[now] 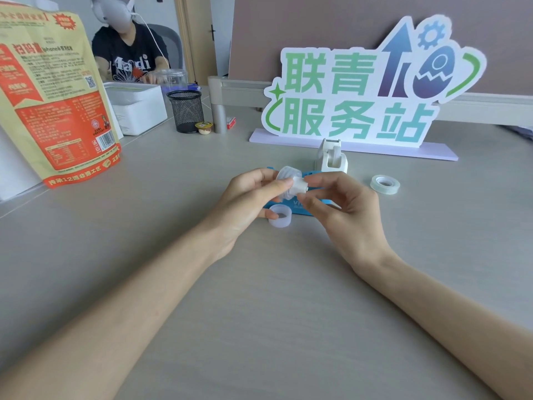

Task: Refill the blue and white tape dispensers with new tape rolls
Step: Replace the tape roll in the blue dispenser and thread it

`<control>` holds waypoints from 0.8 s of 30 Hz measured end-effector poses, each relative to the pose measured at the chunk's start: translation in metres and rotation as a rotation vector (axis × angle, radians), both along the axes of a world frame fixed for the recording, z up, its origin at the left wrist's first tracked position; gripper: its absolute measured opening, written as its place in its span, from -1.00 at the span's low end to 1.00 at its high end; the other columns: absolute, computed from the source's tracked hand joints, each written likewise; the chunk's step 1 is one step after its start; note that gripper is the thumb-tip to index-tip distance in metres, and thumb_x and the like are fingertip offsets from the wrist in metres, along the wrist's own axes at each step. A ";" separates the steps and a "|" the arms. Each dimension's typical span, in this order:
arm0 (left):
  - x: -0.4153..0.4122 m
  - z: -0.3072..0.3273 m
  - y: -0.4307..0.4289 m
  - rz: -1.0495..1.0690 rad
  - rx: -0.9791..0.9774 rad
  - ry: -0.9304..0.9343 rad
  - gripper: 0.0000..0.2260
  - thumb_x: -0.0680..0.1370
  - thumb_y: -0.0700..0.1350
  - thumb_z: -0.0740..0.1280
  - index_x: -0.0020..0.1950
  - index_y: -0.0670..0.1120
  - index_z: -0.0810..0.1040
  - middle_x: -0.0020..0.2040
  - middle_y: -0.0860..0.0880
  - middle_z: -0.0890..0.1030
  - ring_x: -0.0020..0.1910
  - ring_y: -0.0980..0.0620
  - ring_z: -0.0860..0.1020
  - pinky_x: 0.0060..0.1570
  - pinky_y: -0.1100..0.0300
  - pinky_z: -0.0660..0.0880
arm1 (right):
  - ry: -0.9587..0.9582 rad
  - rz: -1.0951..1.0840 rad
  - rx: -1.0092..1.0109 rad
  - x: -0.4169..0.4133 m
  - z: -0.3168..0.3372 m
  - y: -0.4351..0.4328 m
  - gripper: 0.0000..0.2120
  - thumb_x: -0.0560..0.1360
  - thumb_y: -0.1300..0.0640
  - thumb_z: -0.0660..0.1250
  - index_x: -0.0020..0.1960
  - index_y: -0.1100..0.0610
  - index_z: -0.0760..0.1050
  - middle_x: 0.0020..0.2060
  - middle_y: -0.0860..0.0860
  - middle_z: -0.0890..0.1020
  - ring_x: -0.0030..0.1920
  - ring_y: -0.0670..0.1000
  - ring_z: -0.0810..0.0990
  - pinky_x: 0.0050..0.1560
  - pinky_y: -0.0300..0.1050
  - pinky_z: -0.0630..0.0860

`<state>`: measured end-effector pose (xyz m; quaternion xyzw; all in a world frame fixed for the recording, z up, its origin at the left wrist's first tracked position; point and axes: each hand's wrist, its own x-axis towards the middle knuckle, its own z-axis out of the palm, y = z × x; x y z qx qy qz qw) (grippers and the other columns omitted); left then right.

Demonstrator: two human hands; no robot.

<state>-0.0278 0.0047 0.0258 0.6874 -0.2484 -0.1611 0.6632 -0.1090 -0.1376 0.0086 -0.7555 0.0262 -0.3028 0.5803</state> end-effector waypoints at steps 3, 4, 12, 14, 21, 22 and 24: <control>-0.001 0.000 -0.001 0.017 0.006 -0.019 -0.82 0.55 -0.13 0.34 0.08 -0.17 0.61 -0.10 -0.09 0.61 -0.08 0.01 0.55 -0.17 0.20 0.57 | 0.003 -0.007 0.033 0.001 0.001 0.000 -0.81 0.43 0.26 0.48 -0.14 -0.02 0.59 -0.19 -0.12 0.71 -0.16 -0.17 0.68 -0.16 -0.30 0.55; -0.001 -0.001 -0.001 0.025 0.004 -0.024 -0.83 0.55 -0.14 0.34 0.08 -0.17 0.61 -0.09 -0.09 0.61 -0.08 0.00 0.56 -0.13 0.17 0.58 | 0.006 -0.010 0.040 0.001 0.001 0.000 -0.83 0.42 0.24 0.49 -0.13 0.00 0.59 -0.18 -0.11 0.71 -0.17 -0.17 0.68 -0.16 -0.31 0.55; -0.005 0.001 -0.001 0.042 -0.003 -0.032 -0.87 0.54 -0.18 0.35 0.02 -0.18 0.64 -0.07 -0.23 0.64 -0.07 -0.01 0.62 -0.07 0.02 0.65 | 0.018 -0.013 0.043 0.002 -0.001 -0.002 -0.85 0.38 0.24 0.53 -0.09 0.12 0.61 -0.15 -0.02 0.73 -0.12 -0.09 0.69 -0.11 -0.28 0.57; -0.006 0.003 0.000 0.030 0.001 -0.023 -0.87 0.53 -0.17 0.37 0.02 -0.18 0.65 -0.01 -0.27 0.65 -0.07 -0.02 0.64 -0.17 0.05 0.66 | 0.014 -0.023 0.025 0.002 -0.001 -0.003 -0.85 0.37 0.24 0.54 -0.10 0.12 0.61 -0.16 -0.01 0.73 -0.13 -0.09 0.69 -0.10 -0.29 0.57; -0.007 0.006 0.004 -0.012 0.056 -0.062 -0.83 0.55 -0.13 0.34 0.09 -0.09 0.67 -0.03 -0.18 0.70 0.02 -0.02 0.66 -0.17 0.01 0.66 | 0.007 -0.078 -0.023 0.000 0.000 -0.002 -0.75 0.34 0.15 0.57 -0.16 -0.09 0.53 0.01 -0.09 0.62 0.02 -0.21 0.61 0.05 -0.16 0.58; -0.007 0.007 0.004 -0.022 0.066 -0.067 -0.83 0.56 -0.12 0.33 0.10 -0.08 0.67 -0.06 -0.15 0.70 0.01 0.00 0.67 -0.16 0.01 0.66 | 0.014 -0.055 -0.003 0.000 0.000 -0.001 -0.74 0.35 0.16 0.56 -0.14 -0.07 0.52 0.02 -0.10 0.64 0.03 -0.19 0.62 0.09 -0.08 0.59; -0.007 0.009 0.005 -0.028 0.073 -0.077 -0.82 0.57 -0.12 0.31 0.10 -0.05 0.67 -0.09 -0.10 0.70 -0.01 0.04 0.67 -0.18 0.03 0.66 | 0.024 -0.011 0.021 0.000 0.000 -0.001 -0.75 0.36 0.16 0.55 -0.10 -0.04 0.51 0.00 -0.09 0.69 0.07 -0.09 0.65 0.13 0.05 0.59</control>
